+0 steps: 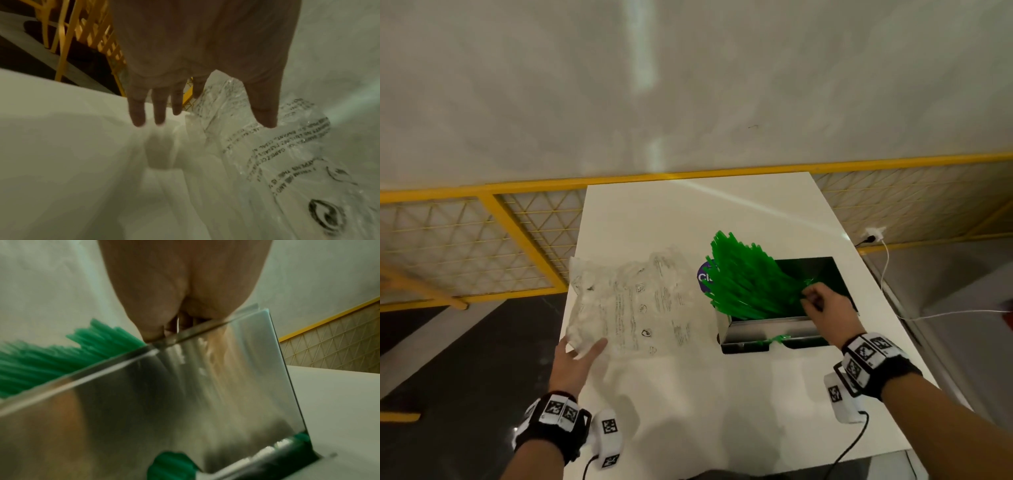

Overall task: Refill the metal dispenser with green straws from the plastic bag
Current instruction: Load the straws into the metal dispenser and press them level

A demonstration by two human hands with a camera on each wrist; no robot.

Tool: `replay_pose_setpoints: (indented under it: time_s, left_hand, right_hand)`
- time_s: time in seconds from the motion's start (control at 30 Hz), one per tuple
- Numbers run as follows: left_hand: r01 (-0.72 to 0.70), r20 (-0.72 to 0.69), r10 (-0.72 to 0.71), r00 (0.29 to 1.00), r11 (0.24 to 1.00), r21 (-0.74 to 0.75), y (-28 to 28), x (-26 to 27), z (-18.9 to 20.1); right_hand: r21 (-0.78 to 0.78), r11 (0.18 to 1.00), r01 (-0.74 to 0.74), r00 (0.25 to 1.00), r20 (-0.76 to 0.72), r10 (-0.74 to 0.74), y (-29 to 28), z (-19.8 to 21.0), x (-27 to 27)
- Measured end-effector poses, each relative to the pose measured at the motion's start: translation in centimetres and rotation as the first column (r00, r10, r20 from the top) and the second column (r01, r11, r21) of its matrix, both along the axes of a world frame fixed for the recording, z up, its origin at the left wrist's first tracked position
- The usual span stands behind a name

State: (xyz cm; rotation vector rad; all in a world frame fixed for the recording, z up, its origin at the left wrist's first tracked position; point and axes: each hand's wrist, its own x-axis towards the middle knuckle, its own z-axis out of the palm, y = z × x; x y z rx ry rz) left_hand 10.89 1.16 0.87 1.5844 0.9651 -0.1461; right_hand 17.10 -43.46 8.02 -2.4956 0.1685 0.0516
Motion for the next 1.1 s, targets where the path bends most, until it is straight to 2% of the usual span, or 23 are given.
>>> replay_pose_setpoints:
  time_s: [0.1, 0.17, 0.23, 0.3, 0.37, 0.4, 0.47, 0.57, 0.67, 0.77, 0.93, 1.1]
  left_hand:
    - [0.08, -0.075, -0.063, 0.995, 0.964, 0.254, 0.7, -0.9, 1.4]
    - [0.138, -0.073, -0.117, 0.99, 0.868, 0.477, 0.2, -0.7, 3.5]
    - [0.144, 0.007, -0.185, 0.983, 0.79, 0.596, -1.7, 0.2, 6.2]
    - [0.158, 0.158, -0.294, 0.943, 0.809, 0.566, -5.6, 1.7, 9.0]
    - [0.251, 0.269, -0.411, 0.871, 0.844, 0.474, -11.5, 3.2, 11.0]
    - [0.322, 0.278, -0.461, 0.843, 0.846, 0.425, -14.4, 3.9, 11.7]
    - [0.416, 0.253, -0.498, 0.829, 0.853, 0.315, -19.5, 5.0, 11.8]
    - [0.379, 0.254, -0.441, 0.861, 0.889, 0.257, -23.8, 5.7, 11.5]
    - [0.28, 0.289, -0.368, 0.883, 0.91, 0.304, -25.3, 5.7, 11.6]
    - [0.244, 0.27, -0.34, 0.901, 0.911, 0.333, -25.5, 5.6, 11.2]
    - [0.231, 0.268, -0.27, 0.925, 0.958, 0.169, -25.5, 5.7, 10.5]
    - [0.2, 0.315, -0.253, 0.915, 0.961, 0.189, -25.3, 5.6, 10.0]
  right_hand:
    - [0.03, 1.0, 0.003, 1.0, 0.007, -0.003, -1.5, 1.0, 0.4]
    - [-0.02, 0.998, -0.055, 0.998, -0.012, 0.055, -2.8, 1.9, 1.0]
    - [-0.1, 0.981, -0.164, 0.986, -0.056, 0.159, -3.8, 2.5, 1.7]
    - [-0.148, 0.947, -0.285, 0.955, -0.133, 0.267, -4.2, 2.8, 2.5]
    - [-0.14, 0.914, -0.382, 0.912, -0.22, 0.347, -4.1, 2.7, 2.9]
    - [-0.123, 0.902, -0.414, 0.892, -0.255, 0.374, -3.7, 2.6, 3.0]
    - [-0.089, 0.892, -0.443, 0.868, -0.29, 0.402, -2.8, 2.0, 3.0]
    - [-0.067, 0.898, -0.435, 0.878, -0.249, 0.407, -1.8, 0.9, 3.0]
    - [-0.056, 0.904, -0.423, 0.898, -0.157, 0.41, -1.6, 0.3, 2.8]
    - [-0.045, 0.896, -0.441, 0.896, -0.077, 0.437, -1.6, 0.3, 2.6]
    - [-0.037, 0.881, -0.471, 0.879, 0.065, 0.473, -0.3, 1.1, 2.0]
    - [-0.16, 0.883, -0.442, 0.873, 0.149, 0.464, 1.2, 1.5, 1.4]
